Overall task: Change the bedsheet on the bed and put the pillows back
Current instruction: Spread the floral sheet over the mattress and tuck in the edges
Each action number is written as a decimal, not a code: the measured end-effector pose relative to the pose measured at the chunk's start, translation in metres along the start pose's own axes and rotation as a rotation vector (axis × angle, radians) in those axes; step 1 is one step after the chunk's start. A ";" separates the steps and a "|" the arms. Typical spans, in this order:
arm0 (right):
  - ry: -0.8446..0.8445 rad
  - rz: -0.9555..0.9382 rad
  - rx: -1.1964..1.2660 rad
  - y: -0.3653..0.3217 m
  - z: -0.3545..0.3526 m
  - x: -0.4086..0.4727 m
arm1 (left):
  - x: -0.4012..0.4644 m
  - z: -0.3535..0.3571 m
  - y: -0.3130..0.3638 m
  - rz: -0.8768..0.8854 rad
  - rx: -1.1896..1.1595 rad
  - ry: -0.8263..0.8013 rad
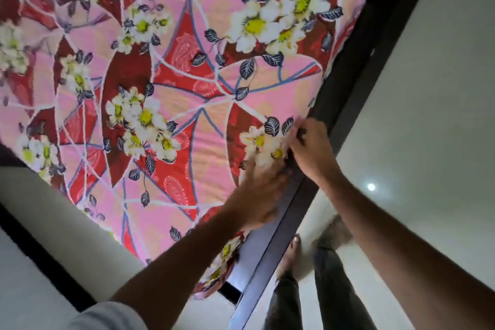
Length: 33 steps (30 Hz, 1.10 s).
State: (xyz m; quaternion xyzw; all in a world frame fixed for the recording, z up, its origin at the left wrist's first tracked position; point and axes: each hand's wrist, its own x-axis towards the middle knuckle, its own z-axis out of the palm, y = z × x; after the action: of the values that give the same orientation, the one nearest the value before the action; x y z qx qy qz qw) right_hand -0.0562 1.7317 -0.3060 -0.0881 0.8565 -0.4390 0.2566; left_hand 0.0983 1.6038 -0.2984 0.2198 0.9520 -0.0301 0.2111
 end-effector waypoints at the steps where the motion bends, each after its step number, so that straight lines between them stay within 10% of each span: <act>1: 0.025 -0.097 -0.084 -0.002 -0.008 0.001 | -0.004 0.003 0.006 0.159 -0.052 0.002; 4: -0.058 -0.472 -0.343 -0.026 -0.030 0.014 | -0.019 -0.005 0.009 0.204 -0.198 0.168; 10: -0.402 -0.889 -0.950 -0.057 -0.013 0.069 | -0.034 -0.020 -0.078 -0.971 -0.294 0.245; 18: -1.224 -1.580 -1.086 -0.055 -0.038 0.050 | -0.034 0.012 -0.091 -1.087 -0.364 0.296; 22: -1.037 -1.455 -0.931 -0.119 -0.075 0.135 | -0.032 0.014 -0.091 -1.082 -0.371 0.358; 26: -0.427 -1.185 -1.094 -0.169 -0.087 0.282 | -0.031 0.019 -0.094 -1.092 -0.380 0.338; 29: -0.369 -0.928 -1.228 -0.150 -0.093 0.327 | -0.031 0.022 -0.096 -1.094 -0.376 0.337; 33: -0.591 -1.259 -1.269 -0.116 -0.108 0.301 | -0.022 0.014 -0.095 -1.140 -0.367 0.379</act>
State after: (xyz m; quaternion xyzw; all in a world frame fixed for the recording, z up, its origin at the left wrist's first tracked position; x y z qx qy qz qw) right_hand -0.3775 1.6247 -0.2706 -0.7662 0.6306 0.0918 0.0831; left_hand 0.0805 1.5072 -0.3052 -0.3607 0.9301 0.0655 0.0237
